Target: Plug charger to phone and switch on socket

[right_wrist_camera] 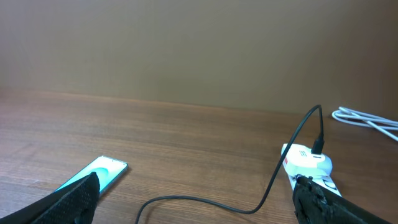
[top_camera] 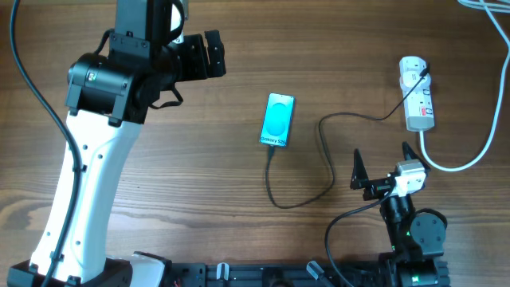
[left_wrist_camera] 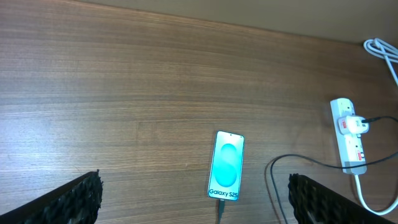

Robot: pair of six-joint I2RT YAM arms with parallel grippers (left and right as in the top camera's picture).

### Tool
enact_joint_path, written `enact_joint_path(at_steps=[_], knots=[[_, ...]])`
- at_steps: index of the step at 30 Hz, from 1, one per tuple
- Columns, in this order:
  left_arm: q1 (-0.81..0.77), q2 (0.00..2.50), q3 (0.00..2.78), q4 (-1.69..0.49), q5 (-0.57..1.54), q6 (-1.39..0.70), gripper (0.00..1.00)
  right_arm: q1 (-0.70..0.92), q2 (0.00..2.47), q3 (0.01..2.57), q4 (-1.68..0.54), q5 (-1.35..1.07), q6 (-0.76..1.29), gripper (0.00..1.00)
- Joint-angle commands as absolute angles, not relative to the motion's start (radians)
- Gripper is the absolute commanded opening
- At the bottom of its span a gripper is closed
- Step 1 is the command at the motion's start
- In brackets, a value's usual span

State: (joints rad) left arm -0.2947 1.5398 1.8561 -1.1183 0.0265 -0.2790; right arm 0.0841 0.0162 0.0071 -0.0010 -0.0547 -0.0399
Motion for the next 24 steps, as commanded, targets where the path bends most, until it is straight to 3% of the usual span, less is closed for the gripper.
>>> enact_joint_path(at_steps=[1,5,18,21,24], knots=[[-0.296,1.537,1.853,-1.16,0.021,-0.278,1.0,0.08,0.007,0.005,0.001,-0.049,-0.052,1.0],[-0.296,1.528,1.846,-1.291,0.001,-0.264,1.0,0.08,0.007,0.005,0.001,-0.049,-0.052,1.0],[-0.279,1.352,1.62,-1.306,-0.013,-0.244,1.0,0.08,0.009,0.005,0.001,-0.049,-0.052,1.0],[-0.253,1.295,1.565,-1.286,-0.012,-0.236,1.0,0.08,0.009,0.005,0.001,-0.049,-0.052,1.0],[-0.217,1.214,1.422,-1.153,0.126,-0.089,1.0,0.08,0.009,0.005,0.001,-0.049,-0.052,1.0]])
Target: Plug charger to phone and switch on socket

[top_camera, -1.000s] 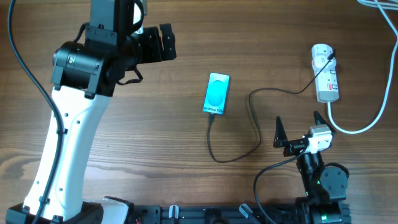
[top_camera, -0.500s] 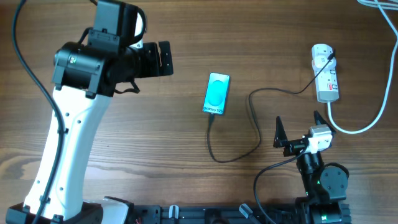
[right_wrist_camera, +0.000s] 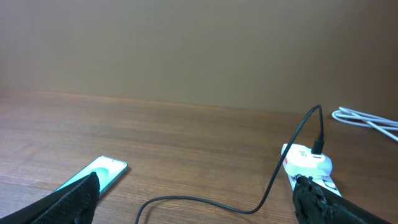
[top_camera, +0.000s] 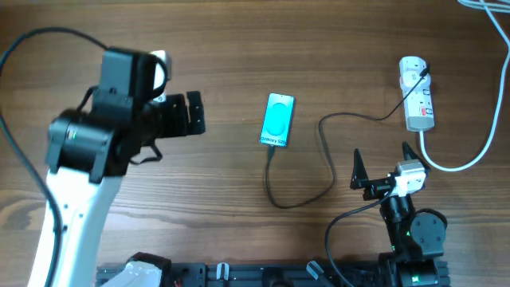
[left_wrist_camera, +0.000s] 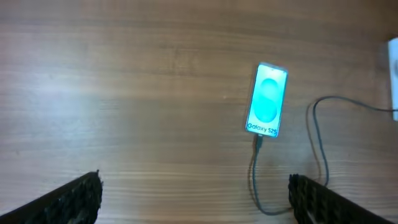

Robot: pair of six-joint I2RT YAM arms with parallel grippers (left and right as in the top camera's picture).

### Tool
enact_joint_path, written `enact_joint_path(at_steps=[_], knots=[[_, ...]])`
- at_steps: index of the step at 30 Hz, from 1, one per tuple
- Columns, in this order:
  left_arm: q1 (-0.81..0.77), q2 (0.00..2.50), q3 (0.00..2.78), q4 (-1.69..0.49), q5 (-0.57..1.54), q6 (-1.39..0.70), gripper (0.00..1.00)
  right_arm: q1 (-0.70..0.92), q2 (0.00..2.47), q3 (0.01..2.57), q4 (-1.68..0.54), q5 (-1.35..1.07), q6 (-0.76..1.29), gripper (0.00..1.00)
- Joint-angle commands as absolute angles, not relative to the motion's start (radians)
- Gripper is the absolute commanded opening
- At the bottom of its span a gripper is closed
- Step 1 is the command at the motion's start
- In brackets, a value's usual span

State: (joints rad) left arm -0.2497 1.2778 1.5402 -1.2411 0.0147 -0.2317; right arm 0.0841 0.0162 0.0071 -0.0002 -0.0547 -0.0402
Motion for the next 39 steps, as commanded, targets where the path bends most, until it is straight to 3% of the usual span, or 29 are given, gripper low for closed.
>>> enact_joint_path(at_steps=[1,4,15,26,39], knots=[[-0.204,1.188,1.372,-1.095,0.184,-0.047,1.0,0.08,0.009,0.005,0.0,-0.049,-0.052,1.0],[-0.154,1.082,1.196,-0.939,0.337,-0.007,1.0,0.08,0.009,0.005,0.001,-0.049,-0.052,1.0],[-0.011,0.772,0.899,-0.877,0.333,0.022,1.0,0.08,0.009,0.005,0.001,-0.049,-0.052,1.0],[-0.006,0.367,0.608,-0.605,0.35,0.013,1.0,0.08,0.009,0.005,0.001,-0.049,-0.052,1.0],[-0.006,0.14,0.253,-0.177,0.35,-0.093,1.0,0.08,0.009,0.005,0.001,-0.049,-0.052,1.0]])
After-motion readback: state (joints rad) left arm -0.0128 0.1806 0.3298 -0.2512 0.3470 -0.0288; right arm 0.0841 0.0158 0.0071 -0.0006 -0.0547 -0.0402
